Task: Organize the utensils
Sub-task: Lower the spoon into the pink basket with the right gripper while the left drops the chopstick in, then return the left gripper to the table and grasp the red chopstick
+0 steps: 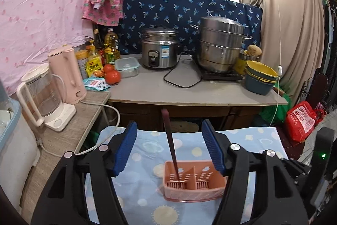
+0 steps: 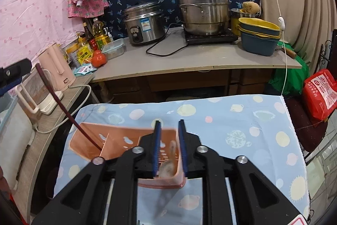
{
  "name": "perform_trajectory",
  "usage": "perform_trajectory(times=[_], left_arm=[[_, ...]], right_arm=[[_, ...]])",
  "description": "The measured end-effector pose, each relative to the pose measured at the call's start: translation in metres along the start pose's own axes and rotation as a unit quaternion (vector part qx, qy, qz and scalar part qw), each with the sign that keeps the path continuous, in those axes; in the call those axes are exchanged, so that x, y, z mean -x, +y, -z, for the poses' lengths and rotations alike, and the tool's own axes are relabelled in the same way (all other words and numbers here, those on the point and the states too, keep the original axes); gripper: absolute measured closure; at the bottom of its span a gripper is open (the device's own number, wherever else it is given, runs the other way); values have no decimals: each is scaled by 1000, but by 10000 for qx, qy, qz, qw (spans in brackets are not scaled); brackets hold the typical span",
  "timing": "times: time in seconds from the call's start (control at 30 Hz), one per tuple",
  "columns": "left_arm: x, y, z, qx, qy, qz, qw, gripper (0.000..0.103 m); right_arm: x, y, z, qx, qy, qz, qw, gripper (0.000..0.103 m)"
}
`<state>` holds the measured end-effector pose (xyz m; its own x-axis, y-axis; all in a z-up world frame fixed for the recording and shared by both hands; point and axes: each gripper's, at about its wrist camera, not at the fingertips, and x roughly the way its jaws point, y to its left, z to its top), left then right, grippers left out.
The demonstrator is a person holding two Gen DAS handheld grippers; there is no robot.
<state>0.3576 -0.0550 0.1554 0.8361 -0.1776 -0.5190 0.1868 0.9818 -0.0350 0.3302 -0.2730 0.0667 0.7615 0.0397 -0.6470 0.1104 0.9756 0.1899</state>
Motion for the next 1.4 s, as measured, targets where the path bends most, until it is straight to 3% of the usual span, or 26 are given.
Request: perform_trajectory(times=[0.33,0.87,1.17,1.4], left_arm=[[32,27,55,247,405,-10,9989,42],[92,22,214,160,1555,104,9876,42],[107,7,298,52,2158,264,9761,43],[120,-8,337,-28,2422,580,9685,43]], right_arm=[[51,-3,34,29,-10,-52,10000,68],[132,-12,185,188,759,182,9968,66],[138,-21,264,37,1359,174,9906,66],[139,-18,290,-31,1542,77,9880,66]])
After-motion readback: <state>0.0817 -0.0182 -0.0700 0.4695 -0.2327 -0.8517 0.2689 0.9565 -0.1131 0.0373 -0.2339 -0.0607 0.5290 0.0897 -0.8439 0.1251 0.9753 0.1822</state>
